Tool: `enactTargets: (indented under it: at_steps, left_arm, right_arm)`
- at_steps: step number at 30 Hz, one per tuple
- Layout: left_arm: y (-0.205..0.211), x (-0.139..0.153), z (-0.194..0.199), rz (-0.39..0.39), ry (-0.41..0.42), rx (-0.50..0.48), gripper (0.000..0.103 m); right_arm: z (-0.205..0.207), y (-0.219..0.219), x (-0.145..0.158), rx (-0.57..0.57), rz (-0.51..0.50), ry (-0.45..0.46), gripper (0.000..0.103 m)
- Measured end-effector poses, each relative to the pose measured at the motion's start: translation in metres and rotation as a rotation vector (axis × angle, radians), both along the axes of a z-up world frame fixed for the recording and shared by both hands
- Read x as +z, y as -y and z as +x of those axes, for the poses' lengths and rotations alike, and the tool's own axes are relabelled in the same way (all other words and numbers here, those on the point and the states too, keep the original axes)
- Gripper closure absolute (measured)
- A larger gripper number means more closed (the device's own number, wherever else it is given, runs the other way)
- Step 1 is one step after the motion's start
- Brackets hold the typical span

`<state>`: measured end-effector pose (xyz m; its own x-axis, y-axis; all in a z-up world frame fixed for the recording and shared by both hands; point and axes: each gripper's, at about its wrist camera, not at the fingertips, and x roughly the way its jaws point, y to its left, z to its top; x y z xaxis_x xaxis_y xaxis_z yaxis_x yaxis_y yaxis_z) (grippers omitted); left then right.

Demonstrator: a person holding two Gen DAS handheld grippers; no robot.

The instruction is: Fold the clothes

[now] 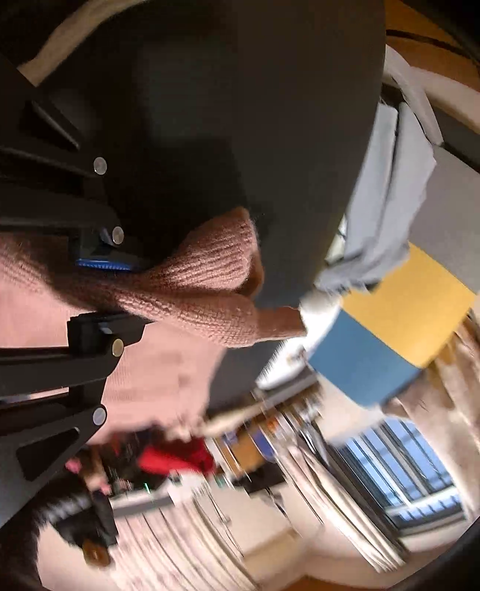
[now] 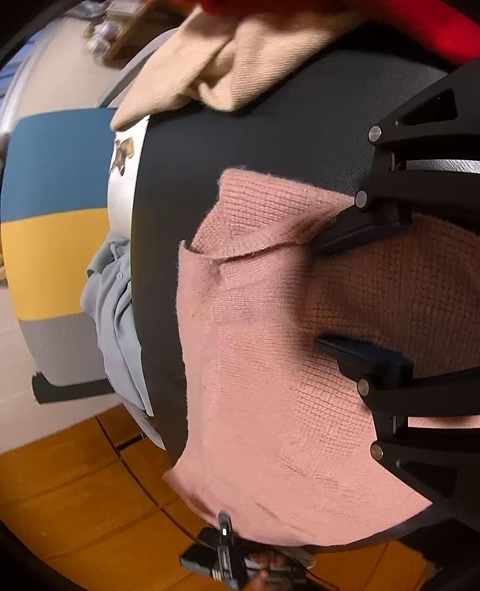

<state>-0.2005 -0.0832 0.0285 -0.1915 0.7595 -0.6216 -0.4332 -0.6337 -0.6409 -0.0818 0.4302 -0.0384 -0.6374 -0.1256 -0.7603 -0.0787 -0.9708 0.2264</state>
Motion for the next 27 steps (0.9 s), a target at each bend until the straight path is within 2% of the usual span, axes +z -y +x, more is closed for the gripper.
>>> enactTargets:
  at_steps: [3,4,8,15,21,24,27]
  left_arm:
    - [0.005,0.017,0.012,0.170,0.037,0.031,0.089]
    - [0.003,0.022,0.017,0.234,0.054,0.045,0.089]
    - [-0.020,0.028,0.031,0.340,0.104,0.059,0.089]
    - [-0.087,0.049,0.049,0.372,0.139,0.067,0.089]
    - [-0.164,0.071,0.076,0.383,0.159,0.006,0.089]
    - [-0.203,0.070,0.094,0.324,0.157,-0.029,0.089]
    - [-0.245,0.049,0.105,0.264,0.222,-0.056,0.089]
  right_arm:
    - [0.003,0.007,0.000,-0.022,-0.028,-0.007,0.047]
    - [0.004,0.009,0.000,-0.027,-0.049,-0.012,0.043]
    - [0.006,0.028,-0.001,-0.036,-0.020,-0.016,0.038]
    - [0.009,0.044,-0.002,-0.063,-0.050,-0.032,0.034]
    - [0.017,0.048,-0.004,-0.076,-0.082,-0.068,0.034]
    - [0.017,0.051,-0.004,-0.074,-0.078,-0.075,0.034]
    - [0.019,0.049,-0.005,-0.073,-0.092,-0.090,0.032]
